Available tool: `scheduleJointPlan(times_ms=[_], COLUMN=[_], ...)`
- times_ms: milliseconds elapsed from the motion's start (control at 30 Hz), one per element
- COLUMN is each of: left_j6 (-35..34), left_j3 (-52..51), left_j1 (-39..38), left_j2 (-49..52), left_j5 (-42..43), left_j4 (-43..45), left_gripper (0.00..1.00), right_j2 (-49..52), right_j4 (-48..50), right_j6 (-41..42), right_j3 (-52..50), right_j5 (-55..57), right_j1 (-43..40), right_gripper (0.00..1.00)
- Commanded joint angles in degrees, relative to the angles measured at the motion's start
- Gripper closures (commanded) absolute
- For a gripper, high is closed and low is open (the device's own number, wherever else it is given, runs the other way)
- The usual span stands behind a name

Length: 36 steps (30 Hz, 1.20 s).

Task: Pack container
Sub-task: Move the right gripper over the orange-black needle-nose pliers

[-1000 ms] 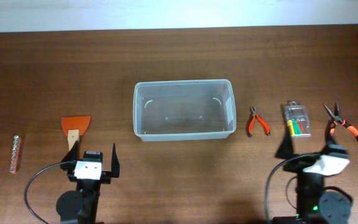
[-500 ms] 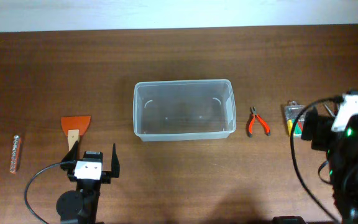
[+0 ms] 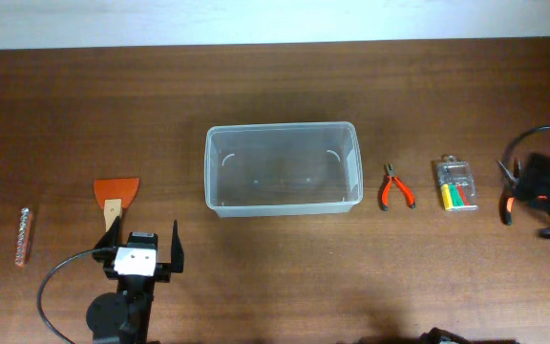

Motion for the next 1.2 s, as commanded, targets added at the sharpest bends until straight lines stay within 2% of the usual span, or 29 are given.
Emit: scheduleJointPlan(times_ms=[0,167,333,400,633,833,1167], left_j6=[-0.68,-0.68,-0.70,-0.68,-0.68,-0.68,-0.70], left_j3=[-0.39,-0.39,-0.39,-0.39,-0.39,-0.39,-0.39], left_j1=[0.37,0.37,0.37,0.37,0.37,0.37,0.37], left_j2=[-0.52,-0.52,-0.52,-0.52,-0.52,-0.52,-0.52], left_j5=[-0.35,-0.35,-0.35,-0.35,-0.35,-0.35,-0.35], left_j4=[0.20,0.20,0.20,0.20,0.20,0.20,0.20], left_gripper=[0.01,0.01,0.01,0.01,0.01,0.01,0.01], right_j2=[4.26,9.77,15.41,18.12,28.26,34.91,38.03], right_j4=[-3.19,-3.13,-1.97,-0.74,2.73,3.13,6.56], right_j6=[-10.47,-12.07,-12.74,-14.97,-14.88,-14.38,-9.90], right_j3=[5.60,6.05,6.05,6.05,6.05,6.05,6.05], right_j5=[-19.02,-38.01,-38.23,-35.17,-20.83,-18.51,-2.95], right_j1=[-10.97,-20.17,-21.66,-21.66,-21.66,-20.72,-8.37], right_gripper=[0.01,0.01,0.01,0.01,0.01,0.01,0.01])
